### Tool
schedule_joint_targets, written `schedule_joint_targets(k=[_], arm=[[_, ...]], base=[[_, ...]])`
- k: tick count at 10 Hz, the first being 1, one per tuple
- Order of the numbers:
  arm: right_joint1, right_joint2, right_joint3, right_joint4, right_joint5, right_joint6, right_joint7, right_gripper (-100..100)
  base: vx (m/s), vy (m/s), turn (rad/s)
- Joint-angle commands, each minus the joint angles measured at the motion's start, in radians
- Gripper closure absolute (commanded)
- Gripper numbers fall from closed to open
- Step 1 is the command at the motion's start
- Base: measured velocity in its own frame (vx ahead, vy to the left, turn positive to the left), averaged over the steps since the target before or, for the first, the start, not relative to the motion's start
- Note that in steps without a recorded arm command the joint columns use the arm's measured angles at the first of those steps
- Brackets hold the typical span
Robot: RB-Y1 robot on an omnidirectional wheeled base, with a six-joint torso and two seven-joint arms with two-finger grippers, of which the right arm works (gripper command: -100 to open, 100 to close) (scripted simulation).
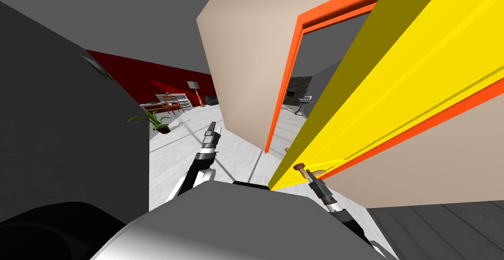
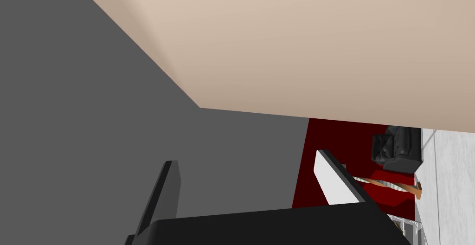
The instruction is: Pull the door open
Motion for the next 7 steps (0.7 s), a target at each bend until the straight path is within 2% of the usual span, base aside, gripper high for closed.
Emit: schedule_joint_targets(k=[1, 2, 3, 5, 7], arm=[[0.004, 0.001, 0.016, 0.008, 0.008, -0.028, -0.001, 100], [0.013, -0.004, 0.028, 0.012, 0.012, -0.052, -0.002, 100], [0.017, -0.007, 0.033, 0.015, 0.014, -0.064, -0.002, 100], [0.027, -0.013, 0.047, 0.02, 0.019, -0.092, -0.003, 100], [0.033, -0.016, 0.055, 0.023, 0.021, -0.108, -0.003, 100]], base=[[-0.088, -0.093, 0.045], [-0.094, -0.14, 0.095], [-0.088, -0.121, 0.086], [-0.104, -0.052, 0.104], [-0.107, -0.052, 0.087]])
